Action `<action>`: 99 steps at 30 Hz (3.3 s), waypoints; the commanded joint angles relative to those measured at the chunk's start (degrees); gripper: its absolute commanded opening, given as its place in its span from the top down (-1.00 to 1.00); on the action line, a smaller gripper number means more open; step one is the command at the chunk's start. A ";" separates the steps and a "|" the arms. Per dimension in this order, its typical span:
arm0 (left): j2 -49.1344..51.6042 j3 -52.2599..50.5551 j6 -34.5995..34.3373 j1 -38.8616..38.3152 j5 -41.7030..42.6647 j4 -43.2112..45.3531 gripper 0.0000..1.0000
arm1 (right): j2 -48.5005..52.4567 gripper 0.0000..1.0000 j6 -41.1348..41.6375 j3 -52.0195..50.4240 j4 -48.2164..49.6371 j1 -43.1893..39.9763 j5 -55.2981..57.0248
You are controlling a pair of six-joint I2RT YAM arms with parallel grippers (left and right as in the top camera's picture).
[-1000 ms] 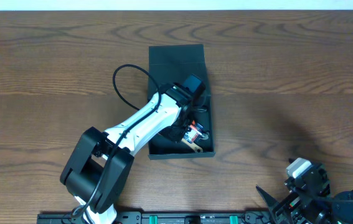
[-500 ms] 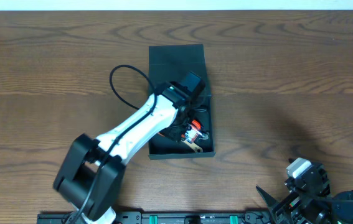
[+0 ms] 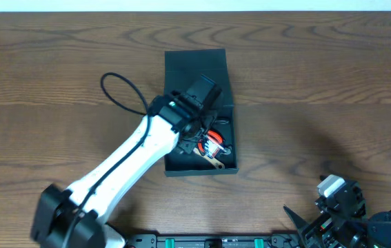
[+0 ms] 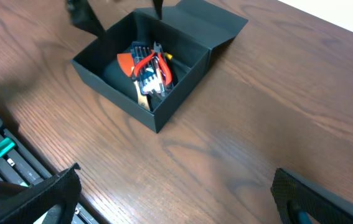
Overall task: Pack container
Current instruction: 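Open the left gripper and withdraw it from the box, then move both grippers to the box lid's upper edge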
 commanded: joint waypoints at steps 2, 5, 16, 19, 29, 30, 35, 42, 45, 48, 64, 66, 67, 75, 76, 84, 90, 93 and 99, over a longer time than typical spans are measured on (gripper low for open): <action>-7.65 0.13 10.86 0.72 -4.42 -0.15 -0.97 | -0.20 -0.99 0.98 0.04 0.07 -0.24 0.39; -12.33 0.13 17.27 1.97 -5.18 -0.15 -0.97 | -0.20 -0.98 0.98 0.04 0.07 -0.24 0.39; -26.64 0.13 27.12 5.27 -4.96 -0.55 -0.97 | -0.20 -0.98 0.98 0.04 0.07 -0.24 0.39; -27.50 0.13 27.12 5.27 -4.96 -1.77 -0.97 | -0.20 -0.99 0.98 0.04 0.07 -0.24 0.39; -27.41 0.13 27.12 5.27 -4.96 -4.87 -0.97 | -0.20 -0.99 0.98 0.04 0.87 -0.24 0.44; -27.41 0.13 27.12 5.27 -4.96 -4.90 -0.97 | -0.20 -0.98 1.03 0.04 2.56 -0.24 0.31; -27.30 0.13 27.12 5.27 -4.94 -4.94 -0.97 | -0.20 -0.99 2.49 0.07 9.68 -0.24 -11.15; -27.32 0.13 28.02 5.38 -4.94 -4.81 -0.97 | 1.09 -0.99 1.84 -0.22 17.79 -0.24 -7.76; -27.36 0.17 28.04 6.91 -4.70 -4.28 -0.97 | 6.23 -0.98 8.61 -0.09 21.07 -0.26 -5.79; -27.30 0.42 30.71 11.39 -1.27 -3.02 -0.97 | 14.16 -0.98 14.19 1.25 21.29 -0.28 -2.62; -11.34 0.42 39.74 43.98 25.42 10.08 -0.03 | 51.45 0.06 3.96 20.33 31.17 -10.03 -8.00; -7.43 0.42 39.71 45.13 25.44 11.67 0.54 | 53.77 0.60 6.03 20.33 33.40 -13.03 -6.36; -6.16 0.42 39.71 45.40 25.44 12.07 0.74 | 54.66 0.83 7.63 20.33 33.73 -14.32 -5.99; 4.33 0.42 39.67 46.36 27.98 15.10 0.89 | 68.19 0.98 18.45 20.33 34.53 -26.58 -16.00; 5.84 0.42 39.45 46.36 28.57 15.39 0.89 | 70.71 0.97 19.32 20.33 34.84 -27.56 -17.75; 16.74 0.42 39.50 46.36 35.76 15.91 0.88 | 86.25 0.97 27.26 20.33 35.45 -29.40 -25.40; 23.98 0.42 39.54 46.29 42.40 17.90 0.89 | 93.81 0.97 28.50 20.33 38.62 -29.24 -32.33; 26.27 0.42 39.54 45.94 44.96 19.52 0.88 | 96.45 0.98 30.03 20.33 40.46 -29.09 -34.53; 29.20 0.42 39.50 43.52 46.97 21.77 0.88 | 100.59 0.97 33.24 20.33 45.62 -28.48 -38.53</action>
